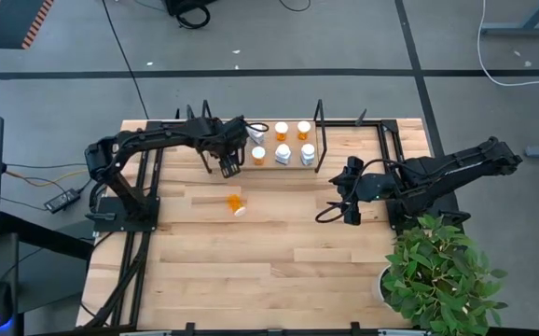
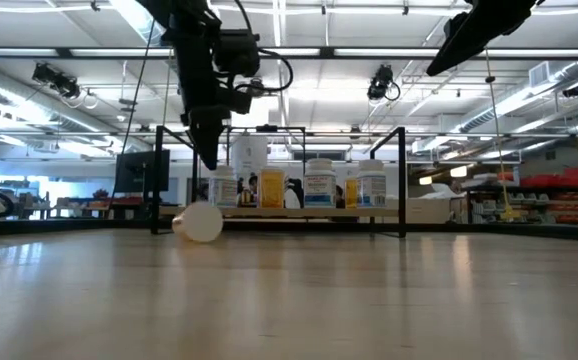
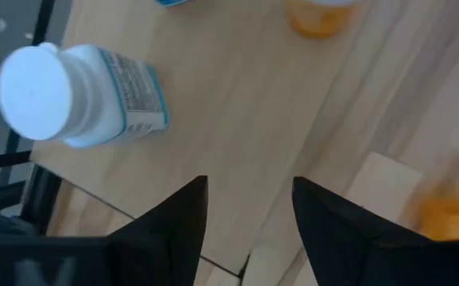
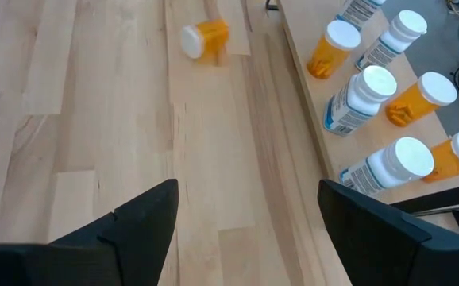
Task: Pick and place medicine bottles onto shelf by color
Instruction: Put the orange pill bottle on the shelf, then return to Home Position
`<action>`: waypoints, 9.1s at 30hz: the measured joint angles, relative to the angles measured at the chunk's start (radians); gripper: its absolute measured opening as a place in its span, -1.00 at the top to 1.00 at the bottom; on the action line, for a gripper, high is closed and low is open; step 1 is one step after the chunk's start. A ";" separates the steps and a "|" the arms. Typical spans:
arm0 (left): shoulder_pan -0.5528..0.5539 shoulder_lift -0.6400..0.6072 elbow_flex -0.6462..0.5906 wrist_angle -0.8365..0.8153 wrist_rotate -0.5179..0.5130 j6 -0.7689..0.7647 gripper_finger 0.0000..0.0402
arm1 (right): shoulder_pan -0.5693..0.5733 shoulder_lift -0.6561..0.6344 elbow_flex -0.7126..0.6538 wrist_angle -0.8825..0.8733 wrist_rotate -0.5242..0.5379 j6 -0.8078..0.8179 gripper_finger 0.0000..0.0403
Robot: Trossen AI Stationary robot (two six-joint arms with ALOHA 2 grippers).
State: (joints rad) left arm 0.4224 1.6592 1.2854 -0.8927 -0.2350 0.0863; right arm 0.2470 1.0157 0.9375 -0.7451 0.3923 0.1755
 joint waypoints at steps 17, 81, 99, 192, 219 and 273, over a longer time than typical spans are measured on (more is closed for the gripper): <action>-0.600 0.000 0.000 -0.151 0.005 -0.049 -0.07 | -0.003 0.000 -0.075 0.004 0.000 -0.019 -0.54; -0.692 0.288 -0.119 -0.230 -0.228 -0.101 0.10 | -0.002 -0.001 -0.079 0.105 -0.045 0.034 -0.54; -0.676 -0.125 -0.351 0.398 -0.575 -0.476 0.10 | -0.002 -0.001 -0.079 0.094 -0.046 0.034 -0.54; -0.318 0.012 -0.611 1.110 -0.843 -0.785 -0.27 | -0.002 -0.001 -0.078 0.112 -0.028 0.054 -0.54; -0.315 0.012 -0.611 1.114 -0.842 -0.762 -0.25 | -0.002 -0.001 -0.078 0.111 -0.031 0.052 -0.54; -0.485 0.008 -0.611 1.187 -1.019 -0.671 -0.81 | -0.002 -0.001 -0.078 0.107 -0.053 0.054 -0.54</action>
State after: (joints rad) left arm -0.0628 1.6668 0.6743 0.2948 -1.2537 -0.5846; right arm 0.2455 1.0145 0.8593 -0.6379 0.3389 0.2292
